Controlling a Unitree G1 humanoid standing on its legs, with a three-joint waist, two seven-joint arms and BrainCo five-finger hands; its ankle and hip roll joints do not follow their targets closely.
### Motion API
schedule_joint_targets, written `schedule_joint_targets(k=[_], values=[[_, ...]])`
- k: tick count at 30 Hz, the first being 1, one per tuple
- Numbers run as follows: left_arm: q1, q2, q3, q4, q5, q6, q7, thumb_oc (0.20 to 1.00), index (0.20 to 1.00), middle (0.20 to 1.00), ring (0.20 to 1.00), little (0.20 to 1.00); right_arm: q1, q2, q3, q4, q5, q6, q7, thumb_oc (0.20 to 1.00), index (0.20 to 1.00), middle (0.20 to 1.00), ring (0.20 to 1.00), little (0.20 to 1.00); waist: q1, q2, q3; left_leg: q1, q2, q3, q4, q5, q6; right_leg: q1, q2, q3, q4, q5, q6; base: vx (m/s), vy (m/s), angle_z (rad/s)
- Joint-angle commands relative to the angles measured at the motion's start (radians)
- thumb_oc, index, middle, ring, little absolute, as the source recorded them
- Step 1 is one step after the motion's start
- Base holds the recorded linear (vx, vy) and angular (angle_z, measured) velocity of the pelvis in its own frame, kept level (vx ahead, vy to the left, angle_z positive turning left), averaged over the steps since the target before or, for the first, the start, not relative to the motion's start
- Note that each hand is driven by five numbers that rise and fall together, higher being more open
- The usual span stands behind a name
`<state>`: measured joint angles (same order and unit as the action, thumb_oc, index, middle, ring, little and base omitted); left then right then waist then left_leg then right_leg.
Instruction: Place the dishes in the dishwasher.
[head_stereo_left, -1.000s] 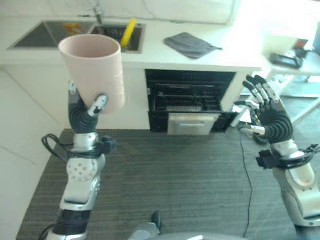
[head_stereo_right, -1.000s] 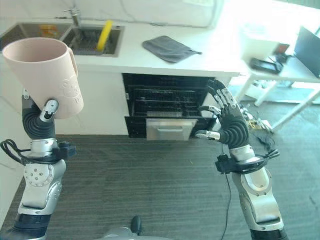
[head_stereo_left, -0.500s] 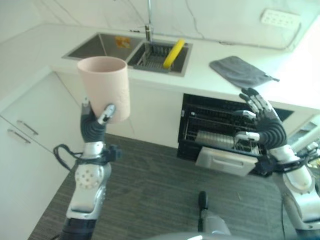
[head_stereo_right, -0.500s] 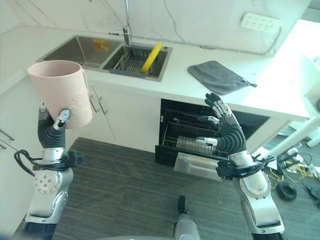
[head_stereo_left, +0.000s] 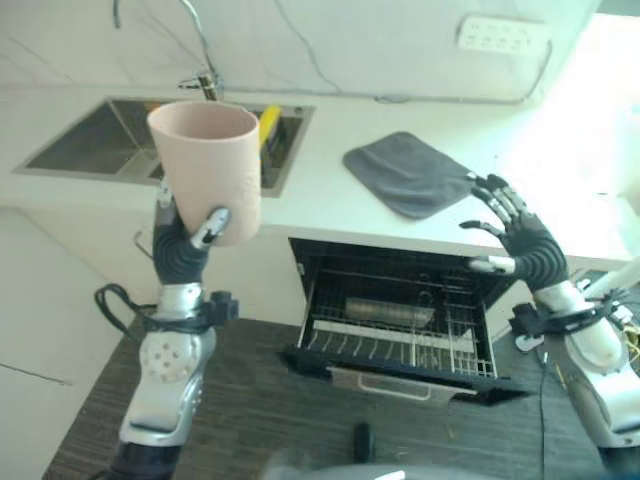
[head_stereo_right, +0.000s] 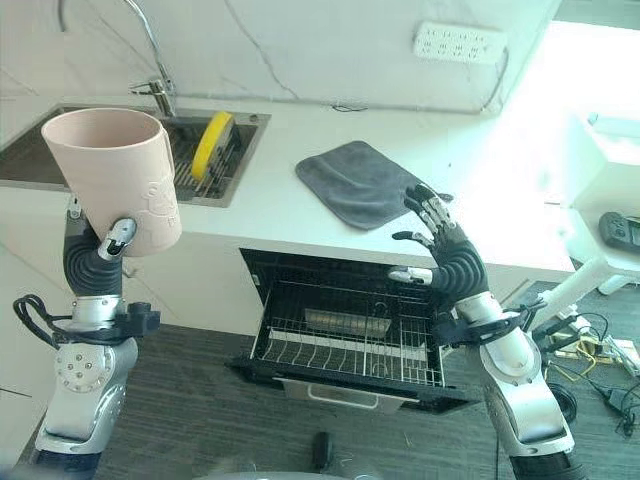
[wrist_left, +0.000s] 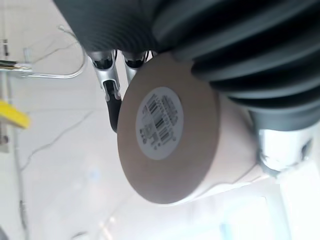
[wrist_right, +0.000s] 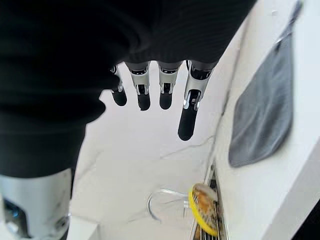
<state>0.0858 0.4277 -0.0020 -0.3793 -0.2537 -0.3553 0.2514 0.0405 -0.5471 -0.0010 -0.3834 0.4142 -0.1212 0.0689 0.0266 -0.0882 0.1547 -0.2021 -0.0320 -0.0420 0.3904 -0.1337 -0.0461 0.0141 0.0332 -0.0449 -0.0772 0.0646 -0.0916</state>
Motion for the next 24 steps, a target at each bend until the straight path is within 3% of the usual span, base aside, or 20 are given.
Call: schedule_joint_targets(k=[1,3,5,14,20,24], values=[[-0.049,0.058,0.016,-0.012,0.053,-0.093,0.015,0.2,0.2,0.2,0.2,0.2,-0.066,-0.017,-0.002,-0.057,-0.014,-0.078,-0.03,1.0,1.0,1.0,1.0,1.0,-0.012,0.045,-0.021,0.249,0.069,0.048,-0.313,0.07,-0.006,0.056,-0.135,-0.064,-0.01,-0.016,0.212,0.01,0.1,-0.48],[-0.078,0.067,-0.001,0.026,0.061,-0.1,0.032,0.2,0.2,0.2,0.2,0.2,-0.079,-0.014,-0.001,-0.043,-0.009,-0.08,-0.04,1.0,1.0,1.0,1.0,1.0,-0.022,0.056,-0.039,0.3,0.073,0.026,-0.421,0.082,-0.004,0.05,-0.13,-0.06,-0.01,-0.014,0.212,0.02,0.144,-0.29],[-0.08,0.058,0.003,0.019,0.069,-0.089,0.03,0.2,0.2,0.2,0.2,0.2,-0.038,0.001,-0.035,-0.066,0.015,-0.071,-0.02,1.0,1.0,1.0,1.0,1.0,-0.039,0.065,-0.062,0.335,0.088,0.054,-0.478,0.084,-0.012,0.055,-0.133,-0.074,-0.01,-0.023,0.218,0.06,0.164,-0.32],[-0.047,0.066,0.042,0.014,0.022,-0.099,0.003,0.2,0.2,0.2,0.2,0.2,0.019,0.026,-0.081,-0.115,-0.012,-0.048,-0.023,1.0,1.0,1.0,1.0,1.0,-0.052,0.06,-0.071,0.343,0.061,0.052,-0.478,0.047,0.015,0.04,-0.179,-0.076,-0.01,0.006,0.257,0.02,0.184,0.08],[-0.067,0.056,0.031,-0.011,-0.007,-0.093,-0.017,0.2,0.2,0.2,0.2,0.2,0.021,0.017,-0.108,-0.127,-0.003,-0.043,-0.004,1.0,1.0,1.0,1.0,1.0,-0.058,0.035,-0.043,0.33,0.04,0.033,-0.478,0.035,0.042,-0.022,-0.207,-0.067,0.019,0.035,0.284,-0.01,0.173,0.02],[-0.072,0.054,0.021,-0.023,-0.002,-0.084,-0.019,0.2,0.2,0.2,0.2,0.2,0.015,0.021,-0.088,-0.132,-0.018,-0.039,0.002,1.0,1.0,1.0,1.0,1.0,-0.052,0.014,-0.027,0.321,0.044,0.03,-0.478,0.033,0.048,-0.038,-0.196,-0.066,0.023,0.046,0.295,-0.04,0.007,-0.12]])
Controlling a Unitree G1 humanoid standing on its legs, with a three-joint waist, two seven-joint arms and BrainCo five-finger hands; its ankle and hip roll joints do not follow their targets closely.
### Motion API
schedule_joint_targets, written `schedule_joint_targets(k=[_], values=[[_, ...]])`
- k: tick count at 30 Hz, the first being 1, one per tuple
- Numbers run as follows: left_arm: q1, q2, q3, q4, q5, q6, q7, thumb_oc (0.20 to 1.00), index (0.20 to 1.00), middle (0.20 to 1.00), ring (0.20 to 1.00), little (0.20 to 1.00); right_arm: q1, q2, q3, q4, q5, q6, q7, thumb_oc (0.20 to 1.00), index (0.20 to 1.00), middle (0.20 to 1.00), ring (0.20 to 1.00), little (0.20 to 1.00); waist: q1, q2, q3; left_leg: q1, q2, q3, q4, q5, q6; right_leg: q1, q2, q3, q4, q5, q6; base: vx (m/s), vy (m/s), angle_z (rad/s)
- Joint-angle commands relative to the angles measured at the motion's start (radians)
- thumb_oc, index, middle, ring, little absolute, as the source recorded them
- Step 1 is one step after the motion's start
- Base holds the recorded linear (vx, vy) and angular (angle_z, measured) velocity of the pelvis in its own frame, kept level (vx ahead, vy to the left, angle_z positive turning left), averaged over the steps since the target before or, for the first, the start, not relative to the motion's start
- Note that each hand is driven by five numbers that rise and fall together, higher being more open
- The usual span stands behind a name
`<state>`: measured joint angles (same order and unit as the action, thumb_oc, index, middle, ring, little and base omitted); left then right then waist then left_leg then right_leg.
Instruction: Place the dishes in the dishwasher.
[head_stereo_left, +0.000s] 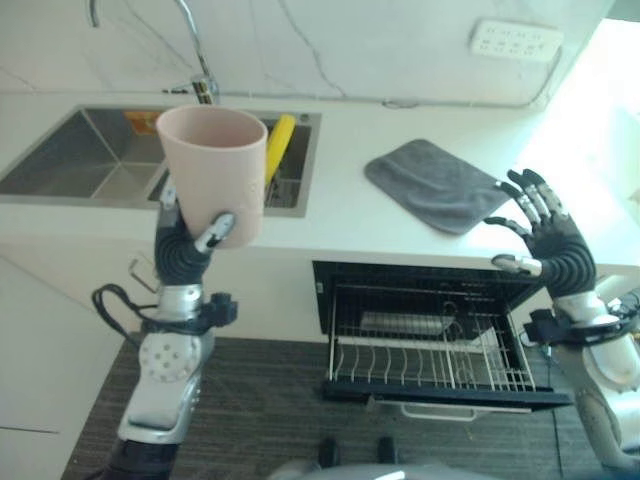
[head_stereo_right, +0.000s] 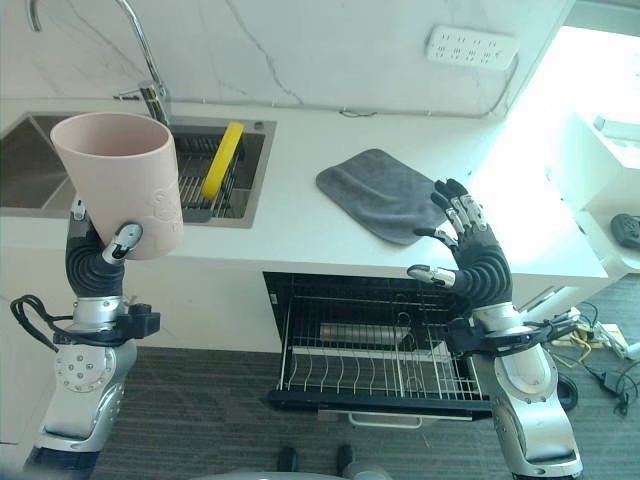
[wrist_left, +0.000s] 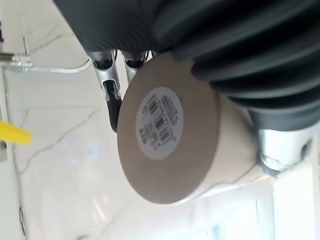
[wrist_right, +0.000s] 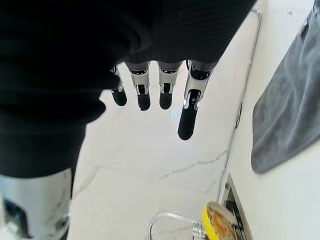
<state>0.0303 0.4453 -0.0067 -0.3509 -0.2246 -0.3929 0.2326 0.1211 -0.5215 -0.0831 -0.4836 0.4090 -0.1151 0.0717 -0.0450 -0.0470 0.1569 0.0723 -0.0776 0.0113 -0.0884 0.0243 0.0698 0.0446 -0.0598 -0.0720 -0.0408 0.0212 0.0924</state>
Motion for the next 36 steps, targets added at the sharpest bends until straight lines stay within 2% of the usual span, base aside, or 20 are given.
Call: schedule_joint_targets(k=[1,2,3,4,5,8,10,13,15,17,18,19,22,23,24,27,32,34,36], values=[[-0.018,0.043,0.019,-0.055,-0.02,-0.049,-0.007,0.2,0.2,0.2,0.2,0.2,-0.046,0.001,-0.002,-0.039,-0.006,-0.065,-0.004,1.0,1.0,1.0,1.0,1.0,0.014,-0.035,-0.024,0.041,0.095,-0.033,0.001,-0.124,-0.062,-0.076,-0.099,-0.003,0.001,0.09,0.112,-0.14,-0.166,-0.22],[-0.024,0.05,0.013,-0.056,-0.017,-0.051,-0.018,0.2,0.2,0.2,0.2,0.2,-0.025,0.004,-0.001,-0.048,-0.017,-0.077,-0.027,1.0,1.0,1.0,1.0,1.0,0.009,-0.041,-0.022,0.036,0.099,-0.041,0.001,-0.123,-0.055,-0.073,-0.099,0.029,0.018,0.082,0.111,-0.18,-0.185,-0.09],[-0.028,0.055,0.008,-0.055,-0.013,-0.055,-0.016,0.2,0.2,0.2,0.2,0.2,-0.024,0.001,0.0,-0.048,-0.012,-0.081,-0.04,1.0,1.0,1.0,1.0,1.0,0.012,-0.042,-0.021,0.032,0.102,-0.041,0.001,-0.121,-0.053,-0.064,-0.106,0.025,0.031,0.078,0.111,-0.16,-0.17,0.06],[-0.034,0.06,0.001,-0.056,-0.002,-0.057,-0.003,0.2,0.2,0.2,0.2,0.2,-0.031,-0.001,0.005,-0.044,0.001,-0.087,-0.044,1.0,1.0,1.0,1.0,1.0,0.019,-0.041,-0.021,0.027,0.107,-0.037,0.001,-0.117,-0.052,-0.055,-0.118,0.01,0.043,0.078,0.11,-0.22,-0.228,0.12],[-0.046,0.071,-0.009,-0.053,0.016,-0.057,0.028,0.2,0.2,0.2,0.2,0.2,-0.053,-0.007,0.02,-0.035,0.002,-0.095,-0.049,1.0,1.0,1.0,1.0,1.0,0.037,-0.036,-0.021,0.015,0.119,-0.021,0.001,-0.108,-0.057,-0.032,-0.155,-0.027,0.059,0.09,0.11,-0.19,-0.262,0.12],[-0.097,0.083,-0.024,-0.045,0.038,-0.025,0.07,0.2,0.2,0.2,0.2,0.2,-0.113,0.009,0.072,-0.023,-0.016,-0.088,-0.065,1.0,1.0,1.0,1.0,1.0,0.077,-0.034,-0.03,-0.008,0.147,-0.014,0.001,-0.102,-0.077,0.029,-0.212,-0.084,0.019,0.1,0.124,-0.17,-0.351,-0.17],[-0.113,0.088,-0.02,-0.046,0.037,-0.007,0.07,0.2,0.2,0.2,0.2,0.2,-0.135,0.022,0.094,-0.019,-0.029,-0.083,-0.073,1.0,1.0,1.0,1.0,1.0,0.095,-0.035,-0.037,-0.026,0.165,-0.021,0.001,-0.084,-0.091,0.054,-0.22,-0.109,-0.014,0.093,0.129,-0.15,-0.471,-0.29],[-0.141,0.094,-0.024,-0.038,0.04,0.008,0.069,0.2,0.2,0.2,0.2,0.2,-0.18,0.03,0.135,-0.015,-0.014,-0.056,-0.096,1.0,1.0,1.0,1.0,1.0,0.114,-0.041,-0.039,-0.05,0.227,-0.033,0.001,-0.066,-0.135,0.076,-0.18,-0.118,-0.046,0.026,0.138,-0.09,-0.558,-0.14],[-0.135,0.089,-0.023,-0.043,0.038,0.015,0.074,0.2,0.2,0.2,0.2,0.2,-0.193,0.029,0.137,-0.02,0.024,-0.034,-0.069,1.0,1.0,1.0,1.0,1.0,0.117,-0.035,-0.04,-0.065,0.267,-0.023,0.001,-0.043,-0.166,0.066,-0.157,-0.115,-0.046,0.001,0.124,-0.03,-0.433,-0.18],[-0.077,0.079,0.006,-0.074,0.028,0.0,0.078,0.2,0.2,0.2,0.2,0.2,-0.19,0.023,0.13,-0.046,0.069,0.004,-0.033,1.0,1.0,1.0,1.0,1.0,0.109,-0.021,-0.034,-0.071,0.325,0.03,0.001,-0.005,-0.202,0.052,-0.131,-0.119,-0.046,-0.017,0.096,-0.09,-0.336,-0.1],[-0.042,0.072,0.016,-0.09,0.01,-0.015,0.077,0.2,0.2,0.2,0.2,0.2,-0.169,0.021,0.115,-0.06,0.079,0.005,-0.029,1.0,1.0,1.0,1.0,1.0,0.099,-0.013,-0.024,-0.076,0.352,0.09,0.001,0.02,-0.221,0.055,-0.116,-0.129,-0.046,-0.031,0.08,-0.22,-0.336,-0.1],[-0.037,0.069,0.017,-0.085,-0.012,-0.04,0.07,0.2,0.2,0.2,0.2,0.2,-0.152,0.012,0.099,-0.053,0.073,-0.016,-0.035,1.0,1.0,1.0,1.0,1.0,0.092,-0.009,-0.014,-0.067,0.338,0.133,0.009,0.038,-0.219,0.059,-0.108,-0.142,-0.046,-0.034,0.073,-0.23,-0.236,0.18],[-0.007,0.061,0.029,-0.104,-0.018,-0.087,0.062,0.2,0.2,0.2,0.2,0.2,-0.135,-0.018,0.074,-0.057,0.124,-0.044,-0.027,1.0,1.0,1.0,1.0,1.0,0.084,-0.023,-0.003,-0.069,0.269,0.113,0.138,-0.05,-0.18,0.05,-0.119,-0.133,-0.046,-0.021,0.059,-0.17,-0.03,0.56],[-0.005,0.062,0.026,-0.107,-0.012,-0.114,0.06,0.2,0.2,0.2,0.2,0.2,-0.132,-0.016,0.07,-0.047,0.104,-0.069,-0.038,1.0,1.0,1.0,1.0,1.0,0.064,-0.017,-0.008,-0.046,0.243,0.128,0.118,-0.072,-0.165,0.026,-0.125,-0.138,-0.046,0.004,0.061,-0.13,0.161,0.08],[-0.02,0.072,0.021,-0.101,-0.005,-0.11,0.071,0.2,0.2,0.2,0.2,0.2,-0.135,-0.004,0.078,-0.039,0.078,-0.077,-0.048,1.0,1.0,1.0,1.0,1.0,0.045,0.007,-0.017,0.017,0.248,0.123,0.012,-0.043,-0.162,0.022,-0.12,-0.136,-0.046,0.016,0.066,-0.09,0.178,0.18],[-0.065,0.076,-0.002,-0.067,-0.003,-0.099,0.082,0.2,0.2,0.2,0.2,0.2,-0.129,0.017,0.075,-0.037,0.055,-0.068,-0.06,1.0,1.0,1.0,1.0,1.0,0.023,0.025,-0.034,0.033,0.247,0.093,0.001,-0.061,-0.169,0.031,-0.125,-0.133,-0.046,0.024,0.079,0.0,0.188,0.22],[-0.06,0.055,0.007,-0.065,-0.081,-0.08,0.028,0.2,0.2,0.2,0.2,0.2,-0.101,0.029,0.056,-0.042,0.037,-0.05,-0.039,1.0,1.0,1.0,1.0,1.0,0.012,0.029,-0.052,0.055,0.219,0.086,0.001,-0.09,-0.159,0.04,-0.15,-0.137,-0.045,0.026,0.096,0.01,0.168,0.08],[-0.071,0.049,-0.005,-0.056,-0.022,-0.037,0.05,0.2,0.2,0.2,0.2,0.2,-0.103,0.036,0.064,-0.043,0.035,-0.032,-0.04,1.0,1.0,1.0,1.0,1.0,0.015,0.022,-0.055,0.063,0.207,0.083,0.001,-0.104,-0.149,0.041,-0.17,-0.147,-0.038,0.03,0.109,-0.02,0.176,0.03],[-0.078,0.051,-0.015,-0.045,0.015,-0.029,0.056,0.2,0.2,0.2,0.2,0.2,-0.113,0.038,0.072,-0.041,0.047,-0.02,-0.043,1.0,1.0,1.0,1.0,1.0,0.016,0.02,-0.055,0.068,0.204,0.085,0.001,-0.109,-0.144,0.04,-0.178,-0.151,-0.035,0.033,0.114,-0.03,0.086,0.03]])
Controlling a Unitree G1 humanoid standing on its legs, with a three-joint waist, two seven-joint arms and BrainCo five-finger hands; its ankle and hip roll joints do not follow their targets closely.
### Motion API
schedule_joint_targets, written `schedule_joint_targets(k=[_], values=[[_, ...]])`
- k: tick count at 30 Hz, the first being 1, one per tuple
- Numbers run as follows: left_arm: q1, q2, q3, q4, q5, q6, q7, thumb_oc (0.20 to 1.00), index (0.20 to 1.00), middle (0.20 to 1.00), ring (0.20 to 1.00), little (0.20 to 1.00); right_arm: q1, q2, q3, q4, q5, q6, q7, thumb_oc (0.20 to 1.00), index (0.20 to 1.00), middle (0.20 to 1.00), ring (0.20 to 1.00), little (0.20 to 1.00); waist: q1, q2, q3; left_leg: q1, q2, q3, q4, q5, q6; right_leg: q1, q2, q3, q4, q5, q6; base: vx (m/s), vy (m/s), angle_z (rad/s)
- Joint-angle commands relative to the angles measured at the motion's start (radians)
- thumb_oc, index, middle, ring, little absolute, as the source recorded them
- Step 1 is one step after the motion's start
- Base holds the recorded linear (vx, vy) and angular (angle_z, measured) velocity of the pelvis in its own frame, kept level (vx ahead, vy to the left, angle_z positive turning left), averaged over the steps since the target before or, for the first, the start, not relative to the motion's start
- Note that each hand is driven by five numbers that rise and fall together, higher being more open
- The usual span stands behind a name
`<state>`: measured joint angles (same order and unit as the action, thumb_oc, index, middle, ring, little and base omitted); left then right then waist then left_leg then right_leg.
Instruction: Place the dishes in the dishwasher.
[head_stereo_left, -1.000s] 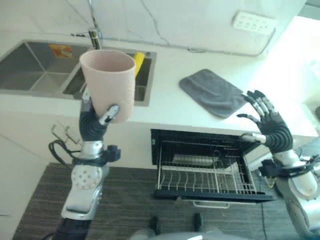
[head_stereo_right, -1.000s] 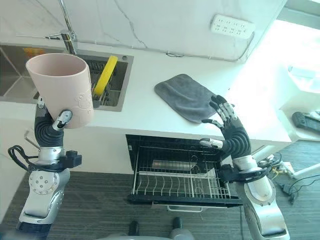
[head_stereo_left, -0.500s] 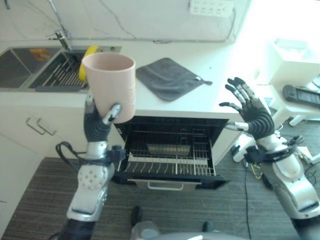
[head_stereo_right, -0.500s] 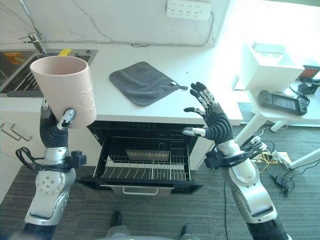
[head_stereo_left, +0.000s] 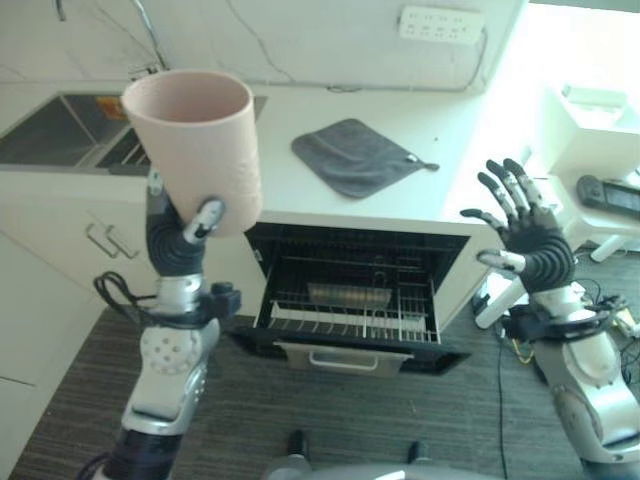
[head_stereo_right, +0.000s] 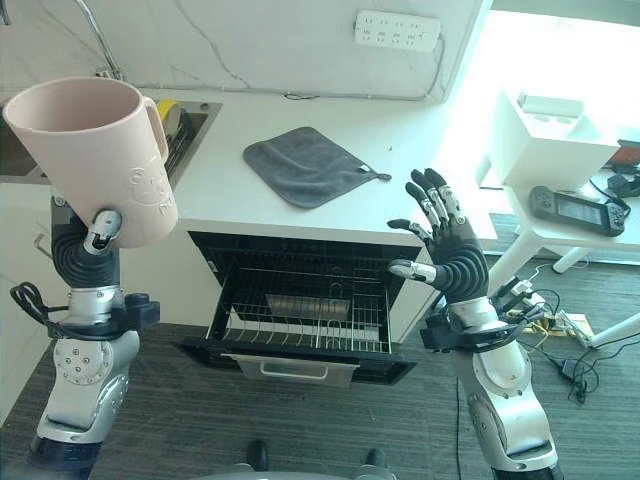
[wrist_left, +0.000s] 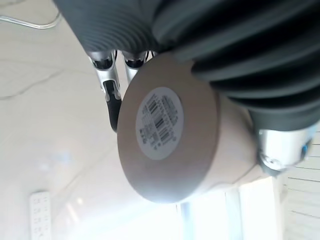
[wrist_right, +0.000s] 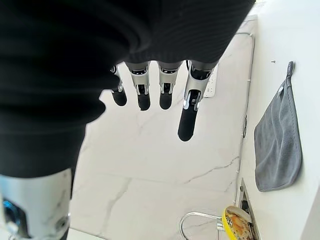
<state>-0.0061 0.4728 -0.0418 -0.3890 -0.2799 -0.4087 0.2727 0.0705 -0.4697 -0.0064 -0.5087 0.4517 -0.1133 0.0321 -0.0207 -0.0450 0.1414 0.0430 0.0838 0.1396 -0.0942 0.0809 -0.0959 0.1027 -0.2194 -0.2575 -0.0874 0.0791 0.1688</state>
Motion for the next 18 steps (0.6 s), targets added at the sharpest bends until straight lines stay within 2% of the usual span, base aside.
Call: schedule_joint_targets(k=[1,5,11,14,18], values=[[-0.052,0.029,0.003,0.007,0.128,-0.014,0.013,0.2,0.2,0.2,0.2,0.2,-0.071,-0.01,0.005,-0.011,0.018,-0.005,-0.002,1.0,1.0,1.0,1.0,1.0,-0.007,0.015,-0.04,0.1,0.041,-0.041,0.007,-0.17,0.025,-0.018,-0.024,0.03,0.014,-0.023,0.04,-0.06,0.074,0.02],[-0.112,0.041,-0.068,0.071,0.211,0.021,0.101,0.2,0.2,0.2,0.2,0.2,-0.108,-0.015,0.048,0.022,0.036,0.014,-0.017,1.0,1.0,1.0,1.0,1.0,-0.006,0.008,-0.045,0.105,0.044,-0.027,0.007,-0.175,0.03,-0.015,-0.035,0.017,0.016,-0.015,0.045,-0.05,0.029,0.04],[-0.197,0.026,-0.19,0.188,0.437,0.064,0.321,0.2,0.2,0.2,0.2,0.2,-0.2,-0.037,0.115,0.071,-0.027,0.028,-0.071,1.0,1.0,1.0,1.0,1.0,0.006,-0.007,-0.058,0.113,0.059,-0.016,0.007,-0.178,0.024,0.001,-0.025,0.013,0.006,-0.022,0.046,-0.04,-0.037,0.0],[-0.244,0.011,-0.245,0.246,0.546,0.09,0.389,0.2,0.2,0.2,0.2,0.2,-0.267,-0.042,0.154,0.103,0.026,0.07,-0.078,1.0,1.0,1.0,1.0,1.0,0.011,-0.013,-0.067,0.118,0.068,-0.011,0.007,-0.178,0.02,0.009,-0.015,0.013,0.001,-0.027,0.04,-0.02,-0.074,-0.02],[-0.277,0.003,-0.28,0.285,0.637,0.107,0.413,0.2,0.2,0.2,0.2,0.2,-0.319,-0.019,0.188,0.141,0.074,0.111,-0.087,1.0,1.0,1.0,1.0,1.0,0.015,-0.015,-0.078,0.125,0.075,-0.004,0.007,-0.178,0.015,0.02,-0.01,0.009,0.0,-0.034,0.033,0.0,-0.055,-0.03]])
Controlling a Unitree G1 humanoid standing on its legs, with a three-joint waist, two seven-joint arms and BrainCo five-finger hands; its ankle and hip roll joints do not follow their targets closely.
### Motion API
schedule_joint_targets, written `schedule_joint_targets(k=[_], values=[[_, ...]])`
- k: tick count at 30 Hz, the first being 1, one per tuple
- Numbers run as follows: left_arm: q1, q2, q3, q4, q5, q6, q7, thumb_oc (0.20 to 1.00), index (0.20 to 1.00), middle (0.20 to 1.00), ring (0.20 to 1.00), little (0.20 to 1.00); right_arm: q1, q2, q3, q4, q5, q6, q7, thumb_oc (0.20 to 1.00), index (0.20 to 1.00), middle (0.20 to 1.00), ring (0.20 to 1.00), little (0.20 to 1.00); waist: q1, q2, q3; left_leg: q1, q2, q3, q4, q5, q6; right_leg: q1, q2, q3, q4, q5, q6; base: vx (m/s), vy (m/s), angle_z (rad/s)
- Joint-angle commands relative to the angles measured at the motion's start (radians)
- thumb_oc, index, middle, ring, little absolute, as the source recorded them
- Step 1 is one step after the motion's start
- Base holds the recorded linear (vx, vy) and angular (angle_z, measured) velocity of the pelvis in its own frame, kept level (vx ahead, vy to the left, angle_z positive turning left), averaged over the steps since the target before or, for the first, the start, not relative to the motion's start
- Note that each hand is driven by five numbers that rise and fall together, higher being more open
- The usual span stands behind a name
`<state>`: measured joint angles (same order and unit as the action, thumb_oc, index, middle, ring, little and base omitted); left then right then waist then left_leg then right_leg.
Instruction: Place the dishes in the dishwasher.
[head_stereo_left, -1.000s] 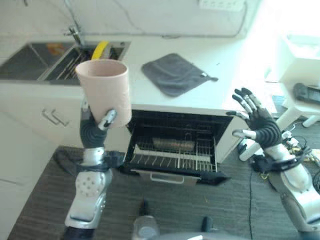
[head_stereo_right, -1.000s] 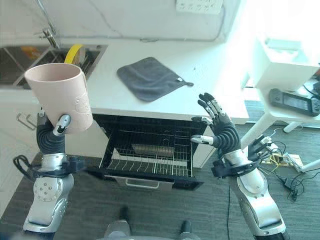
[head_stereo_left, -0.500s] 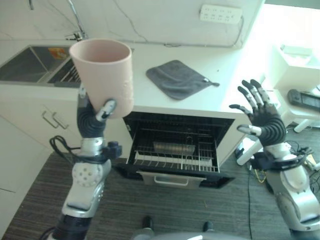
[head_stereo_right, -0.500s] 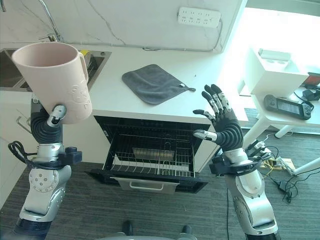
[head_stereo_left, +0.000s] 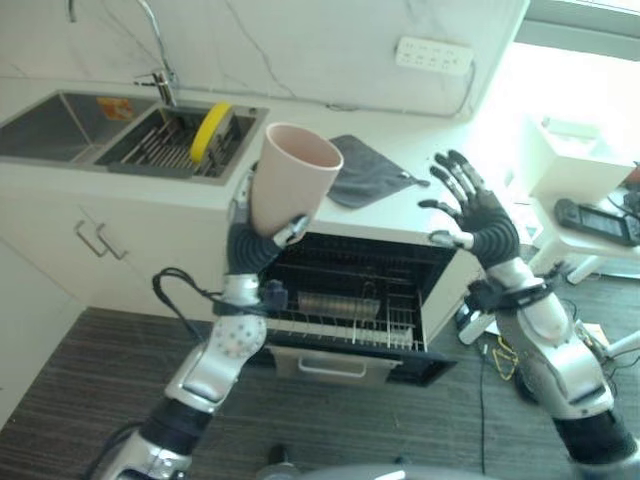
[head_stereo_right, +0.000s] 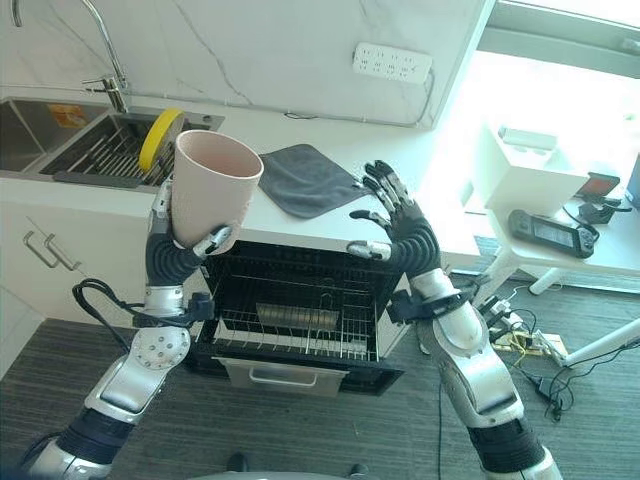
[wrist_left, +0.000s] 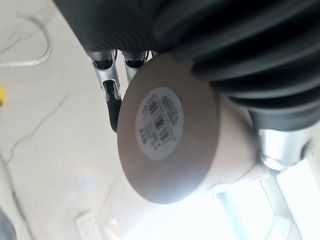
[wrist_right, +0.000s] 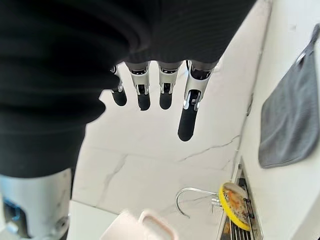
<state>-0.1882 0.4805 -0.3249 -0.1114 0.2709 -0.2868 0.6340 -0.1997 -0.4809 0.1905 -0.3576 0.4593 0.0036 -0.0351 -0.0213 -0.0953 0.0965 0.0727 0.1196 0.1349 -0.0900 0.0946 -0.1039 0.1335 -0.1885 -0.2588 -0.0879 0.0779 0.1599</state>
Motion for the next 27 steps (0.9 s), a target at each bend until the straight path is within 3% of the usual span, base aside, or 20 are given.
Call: schedule_joint_targets(k=[1,3,10,27], values=[[-0.107,-0.005,-0.012,0.017,0.109,-0.005,0.061,0.2,0.2,0.2,0.2,0.2,-0.063,0.004,0.004,0.0,0.054,0.004,-0.031,1.0,1.0,1.0,1.0,1.0,0.016,0.036,-0.036,0.097,0.04,0.003,0.003,-0.191,0.023,-0.01,-0.039,0.01,0.001,-0.035,0.04,-0.02,-0.041,-0.01],[-0.127,-0.005,-0.033,0.038,0.132,-0.001,0.08,0.2,0.2,0.2,0.2,0.2,-0.095,0.005,0.021,0.028,-0.061,0.001,-0.062,1.0,1.0,1.0,1.0,1.0,0.016,0.036,-0.041,0.099,0.042,0.007,0.003,-0.191,0.02,-0.008,-0.038,0.011,0.001,-0.037,0.039,-0.01,-0.017,-0.01],[-0.182,-0.02,-0.102,0.072,0.179,0.016,0.106,0.2,0.2,0.2,0.2,0.2,-0.215,0.031,0.08,0.092,-0.058,0.083,-0.107,1.0,1.0,1.0,1.0,1.0,0.022,0.038,-0.059,0.103,0.046,0.011,0.003,-0.19,0.017,-0.002,-0.033,0.013,0.001,-0.044,0.033,-0.01,-0.015,-0.01],[-0.24,-0.053,-0.185,0.086,0.167,0.026,0.094,0.2,0.2,0.2,0.2,0.2,-0.39,0.125,0.163,0.172,-0.08,0.158,-0.147,1.0,1.0,1.0,1.0,1.0,0.045,0.04,-0.074,0.098,0.047,0.013,0.003,-0.185,0.017,0.006,-0.036,0.0,0.001,-0.051,0.027,0.0,0.0,0.0]])
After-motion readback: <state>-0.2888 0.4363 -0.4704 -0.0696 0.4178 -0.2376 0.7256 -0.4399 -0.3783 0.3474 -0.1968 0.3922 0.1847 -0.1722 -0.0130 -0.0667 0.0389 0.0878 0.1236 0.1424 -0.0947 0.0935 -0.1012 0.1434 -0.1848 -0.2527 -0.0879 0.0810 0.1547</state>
